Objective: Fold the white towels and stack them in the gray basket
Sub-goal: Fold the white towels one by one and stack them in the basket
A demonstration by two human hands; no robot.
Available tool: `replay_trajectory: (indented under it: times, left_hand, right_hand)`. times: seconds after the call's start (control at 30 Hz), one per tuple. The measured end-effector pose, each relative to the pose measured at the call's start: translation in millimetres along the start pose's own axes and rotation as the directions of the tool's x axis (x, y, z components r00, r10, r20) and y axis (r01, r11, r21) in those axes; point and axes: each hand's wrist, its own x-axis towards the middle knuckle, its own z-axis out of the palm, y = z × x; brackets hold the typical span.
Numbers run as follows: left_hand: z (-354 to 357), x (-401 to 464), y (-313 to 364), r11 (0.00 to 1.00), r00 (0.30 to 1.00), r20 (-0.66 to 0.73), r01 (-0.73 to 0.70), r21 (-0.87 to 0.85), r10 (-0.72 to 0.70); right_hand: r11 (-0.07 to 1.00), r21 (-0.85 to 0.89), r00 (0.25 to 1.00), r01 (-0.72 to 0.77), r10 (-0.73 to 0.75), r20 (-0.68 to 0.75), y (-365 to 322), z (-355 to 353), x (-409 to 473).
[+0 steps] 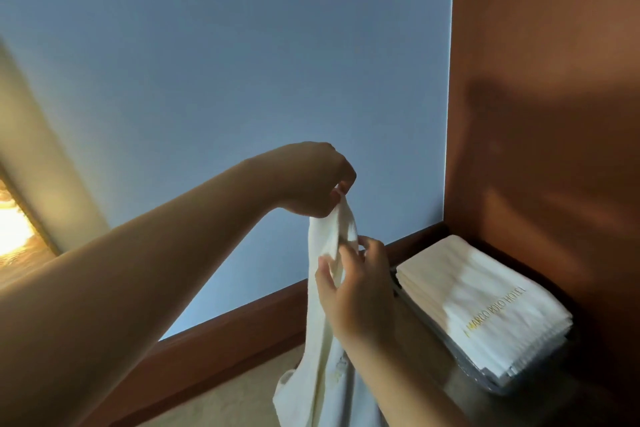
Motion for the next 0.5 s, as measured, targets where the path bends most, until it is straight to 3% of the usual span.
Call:
replay_trajectory:
  times: [0.2, 0.5]
  left_hand:
    - [-20, -18, -47, 0.969, 0.955, -0.186, 0.204, -0.141, -0.229]
    - [-42, -38, -79, 0.909, 0.832, -0.368, 0.358, -0.214, -0.414]
  right_hand:
    - [0.981, -0.144, 0.991, 0.129, -0.134, -0.021, -6, 4, 59]
    - [0.882, -0.235, 0.912, 0.408, -0.382, 0.15, -26, 14, 62]
